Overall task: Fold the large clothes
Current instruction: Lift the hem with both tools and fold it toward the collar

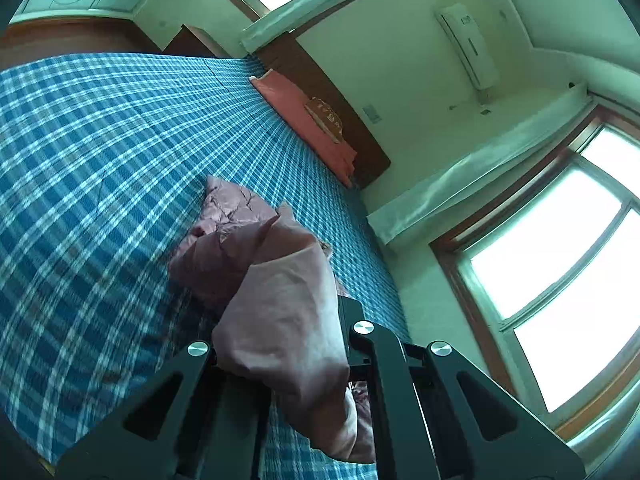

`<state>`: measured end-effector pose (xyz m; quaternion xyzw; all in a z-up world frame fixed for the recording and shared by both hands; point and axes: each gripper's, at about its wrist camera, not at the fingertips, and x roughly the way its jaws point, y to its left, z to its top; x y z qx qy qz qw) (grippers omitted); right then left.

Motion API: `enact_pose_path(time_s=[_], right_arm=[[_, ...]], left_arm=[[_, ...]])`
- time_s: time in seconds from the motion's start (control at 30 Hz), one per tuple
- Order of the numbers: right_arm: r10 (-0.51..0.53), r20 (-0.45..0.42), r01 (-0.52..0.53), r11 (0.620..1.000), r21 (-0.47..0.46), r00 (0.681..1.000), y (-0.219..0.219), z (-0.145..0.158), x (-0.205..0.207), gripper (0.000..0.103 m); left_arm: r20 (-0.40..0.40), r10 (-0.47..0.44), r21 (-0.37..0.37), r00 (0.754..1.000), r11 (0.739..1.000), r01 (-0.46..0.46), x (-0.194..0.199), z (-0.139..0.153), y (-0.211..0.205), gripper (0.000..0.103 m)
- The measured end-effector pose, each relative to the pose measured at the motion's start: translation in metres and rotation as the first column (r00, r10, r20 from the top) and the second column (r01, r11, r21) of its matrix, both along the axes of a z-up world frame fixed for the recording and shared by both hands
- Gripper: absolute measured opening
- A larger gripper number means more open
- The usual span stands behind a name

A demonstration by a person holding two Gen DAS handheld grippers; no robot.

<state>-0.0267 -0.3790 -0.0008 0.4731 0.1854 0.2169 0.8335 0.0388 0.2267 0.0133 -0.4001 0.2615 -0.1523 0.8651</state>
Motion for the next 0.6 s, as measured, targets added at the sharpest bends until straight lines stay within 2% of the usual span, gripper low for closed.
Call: enact_pose_path(time_s=[0.17, 0.23, 0.37, 0.6], right_arm=[[0.002, -0.034, -0.002, 1.0, -0.008, 0.999, -0.004, -0.01, 0.097, 0.011], [-0.012, -0.058, 0.01, 1.0, -0.023, 0.998, -0.005, -0.015, 0.133, 0.011], [-0.043, -0.147, 0.036, 0.998, -0.053, 0.988, -0.009, -0.031, 0.215, 0.011], [-0.077, -0.286, 0.046, 0.992, -0.114, 0.955, -0.009, -0.079, 0.314, 0.011]], left_arm=[[-0.047, -0.003, 0.061, 0.999, 0.998, 0.006, 0.079, -0.002, -0.007, 0.004], [-0.07, 0.017, 0.106, 0.997, 0.994, -0.01, 0.121, -0.004, -0.012, 0.004], [-0.123, 0.039, 0.146, 0.992, 0.989, -0.021, 0.189, -0.015, -0.02, 0.004], [-0.229, 0.076, 0.291, 0.97, 0.957, -0.006, 0.296, -0.065, -0.044, 0.004]])
